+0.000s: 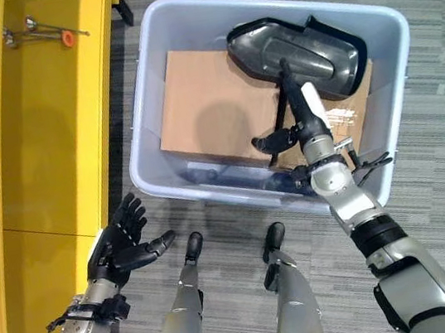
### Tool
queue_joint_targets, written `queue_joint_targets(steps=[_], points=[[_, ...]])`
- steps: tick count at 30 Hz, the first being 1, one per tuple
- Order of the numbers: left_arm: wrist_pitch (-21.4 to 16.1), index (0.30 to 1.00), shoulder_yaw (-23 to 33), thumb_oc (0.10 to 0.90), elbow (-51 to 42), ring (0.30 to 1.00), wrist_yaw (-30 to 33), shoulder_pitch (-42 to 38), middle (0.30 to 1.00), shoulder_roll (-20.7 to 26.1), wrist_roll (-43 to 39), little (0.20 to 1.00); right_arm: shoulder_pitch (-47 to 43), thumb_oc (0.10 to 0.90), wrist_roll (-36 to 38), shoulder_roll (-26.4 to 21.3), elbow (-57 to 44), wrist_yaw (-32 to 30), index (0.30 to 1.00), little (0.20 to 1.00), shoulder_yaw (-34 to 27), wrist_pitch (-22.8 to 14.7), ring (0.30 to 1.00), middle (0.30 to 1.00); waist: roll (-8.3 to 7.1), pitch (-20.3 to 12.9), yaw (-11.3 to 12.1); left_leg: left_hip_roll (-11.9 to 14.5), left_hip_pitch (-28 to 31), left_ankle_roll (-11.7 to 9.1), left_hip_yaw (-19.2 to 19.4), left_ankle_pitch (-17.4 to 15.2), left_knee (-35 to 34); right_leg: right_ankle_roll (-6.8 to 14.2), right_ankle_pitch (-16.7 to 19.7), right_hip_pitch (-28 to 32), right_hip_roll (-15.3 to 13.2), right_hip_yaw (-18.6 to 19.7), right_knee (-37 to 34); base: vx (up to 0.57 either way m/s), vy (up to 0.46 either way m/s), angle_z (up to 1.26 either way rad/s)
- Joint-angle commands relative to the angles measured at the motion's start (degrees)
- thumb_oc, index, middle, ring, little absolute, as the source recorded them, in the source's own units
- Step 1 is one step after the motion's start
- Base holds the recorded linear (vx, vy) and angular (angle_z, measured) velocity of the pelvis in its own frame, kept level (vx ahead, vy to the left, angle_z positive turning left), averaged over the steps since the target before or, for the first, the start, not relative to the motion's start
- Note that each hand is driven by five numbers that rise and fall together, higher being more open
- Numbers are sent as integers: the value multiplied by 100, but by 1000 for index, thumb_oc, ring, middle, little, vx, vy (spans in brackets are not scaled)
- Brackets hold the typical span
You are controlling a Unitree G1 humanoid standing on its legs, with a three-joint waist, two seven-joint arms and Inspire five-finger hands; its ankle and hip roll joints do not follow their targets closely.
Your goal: Move parts from the plastic box to the shelf.
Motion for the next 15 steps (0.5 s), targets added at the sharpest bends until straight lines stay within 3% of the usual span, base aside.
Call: queue_joint_targets(steps=[1,9,15], points=[[-522,1000,-148,900,-545,1000,137,65,1000,199,5,1000,-711,900,-402,-512,-307,-476,1000,1000,213,-415,1000,1000,-99,-264,12,216,446,207,174,263,-319,553,302,166,-441,126,-414,-14,-4,9],[-538,1000,-181,900,-484,1000,285,-102,1000,117,95,1000,-711,900,-1066,-881,-990,-882,1000,1000,-140,-373,1000,1000,-86,-148,-50,196,330,192,162,279,-319,565,256,-21,-497,140,-245,0,-4,2],[-615,1000,-158,900,-445,1000,354,-105,1000,141,79,1000,-1160,900,-1215,-1143,-260,-1001,1000,1000,93,-253,1000,1000,-73,-61,-39,185,223,166,170,302,-319,566,253,-157,-531,173,-180,0,0,0]])
